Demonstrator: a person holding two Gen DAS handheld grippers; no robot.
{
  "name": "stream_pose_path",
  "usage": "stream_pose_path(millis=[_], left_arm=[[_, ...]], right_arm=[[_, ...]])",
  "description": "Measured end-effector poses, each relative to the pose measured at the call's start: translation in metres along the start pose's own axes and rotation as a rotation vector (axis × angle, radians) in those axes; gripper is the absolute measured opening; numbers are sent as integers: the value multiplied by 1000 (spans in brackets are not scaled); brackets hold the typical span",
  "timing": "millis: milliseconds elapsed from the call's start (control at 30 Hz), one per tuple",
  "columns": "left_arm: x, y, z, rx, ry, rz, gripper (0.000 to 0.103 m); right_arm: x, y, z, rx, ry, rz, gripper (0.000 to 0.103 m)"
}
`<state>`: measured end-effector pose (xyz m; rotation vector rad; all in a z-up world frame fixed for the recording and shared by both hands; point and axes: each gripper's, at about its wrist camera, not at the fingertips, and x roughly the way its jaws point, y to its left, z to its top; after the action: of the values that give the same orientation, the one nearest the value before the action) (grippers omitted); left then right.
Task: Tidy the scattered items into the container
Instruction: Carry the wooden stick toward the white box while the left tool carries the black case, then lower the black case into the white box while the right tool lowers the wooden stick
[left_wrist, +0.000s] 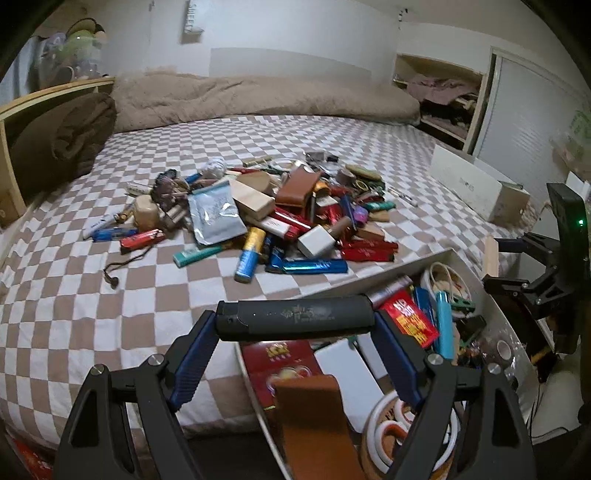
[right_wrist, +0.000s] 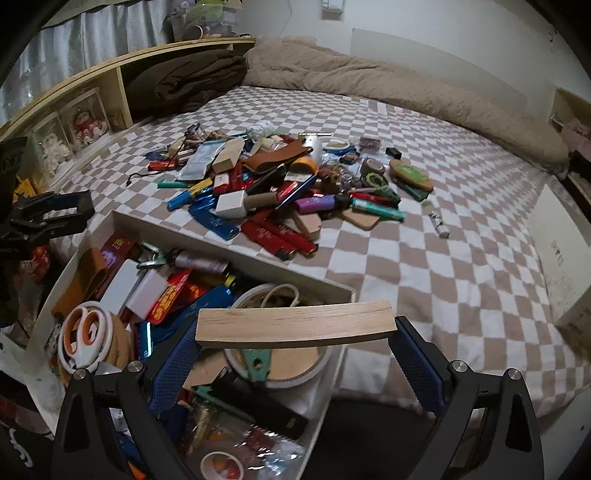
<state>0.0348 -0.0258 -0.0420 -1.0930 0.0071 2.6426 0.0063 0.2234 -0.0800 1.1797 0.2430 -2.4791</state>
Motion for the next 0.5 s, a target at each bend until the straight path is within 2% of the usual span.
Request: stream_pose_path(millis=[400,500], left_arm=[[10,-18,-3,97,65,-29,84],[13,-27,-4,120,80,-61,84]], right_arm=[[2,19,-14,-25,10,44,99],[2,25,-16,-36,16,61,99]])
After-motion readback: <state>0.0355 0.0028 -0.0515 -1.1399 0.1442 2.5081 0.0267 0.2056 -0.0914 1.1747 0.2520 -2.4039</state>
